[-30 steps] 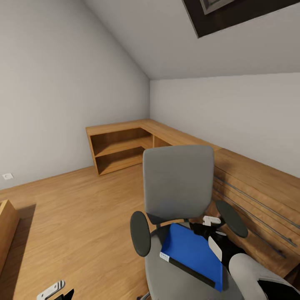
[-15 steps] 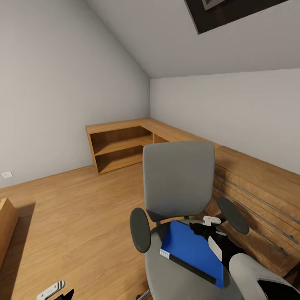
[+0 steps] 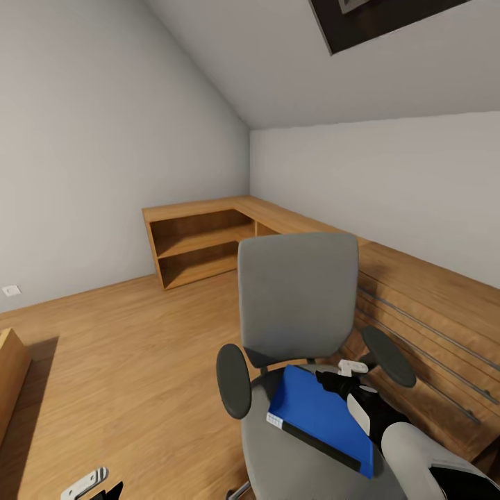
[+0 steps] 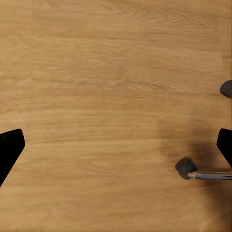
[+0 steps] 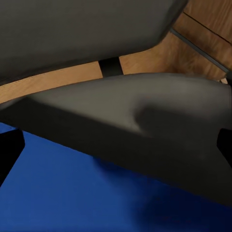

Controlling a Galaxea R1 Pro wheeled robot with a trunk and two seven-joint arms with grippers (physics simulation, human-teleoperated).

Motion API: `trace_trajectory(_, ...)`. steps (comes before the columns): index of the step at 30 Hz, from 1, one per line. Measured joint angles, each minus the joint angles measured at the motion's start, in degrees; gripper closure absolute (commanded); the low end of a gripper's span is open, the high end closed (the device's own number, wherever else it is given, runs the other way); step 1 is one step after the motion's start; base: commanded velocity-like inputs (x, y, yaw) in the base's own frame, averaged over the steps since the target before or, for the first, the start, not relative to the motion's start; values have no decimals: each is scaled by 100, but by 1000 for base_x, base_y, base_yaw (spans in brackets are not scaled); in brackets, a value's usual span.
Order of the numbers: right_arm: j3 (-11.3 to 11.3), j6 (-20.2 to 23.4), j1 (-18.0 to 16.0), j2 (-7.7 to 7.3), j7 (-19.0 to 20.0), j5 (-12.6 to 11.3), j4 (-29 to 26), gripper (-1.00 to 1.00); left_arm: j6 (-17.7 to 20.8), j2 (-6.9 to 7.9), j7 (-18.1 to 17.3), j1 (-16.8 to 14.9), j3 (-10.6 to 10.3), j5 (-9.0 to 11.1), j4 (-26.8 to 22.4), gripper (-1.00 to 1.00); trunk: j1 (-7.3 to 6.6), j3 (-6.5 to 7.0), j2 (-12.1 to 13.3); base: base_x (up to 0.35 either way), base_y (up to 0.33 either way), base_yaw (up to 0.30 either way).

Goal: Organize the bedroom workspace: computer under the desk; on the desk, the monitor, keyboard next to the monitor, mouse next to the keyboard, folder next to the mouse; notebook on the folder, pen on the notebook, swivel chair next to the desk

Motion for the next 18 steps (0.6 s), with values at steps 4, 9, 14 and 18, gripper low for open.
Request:
trace_trajectory(4, -1, 0, 0, 0, 0, 0, 4, -100, 0, 0, 0, 3, 2, 0, 0, -100, 88, -72, -160, 0, 0, 0)
trace_trajectory(9, -1, 0, 0, 0, 0, 0, 6, -100, 0, 1, 0, 2, 2, 0, 0, -100, 198, -162, -361, 0, 0, 0)
trace_trajectory(14, 11, 0, -6, 0, -2, 2, -9, -100, 0, 0, 0, 2, 2, 0, 1, -100, 264, -214, -483, 0, 0, 0)
trace_trajectory(18, 13, 0, -6, 0, -4, -1, -10, -100, 0, 1, 0, 2, 2, 0, 1, -100, 264, -214, -483, 0, 0, 0)
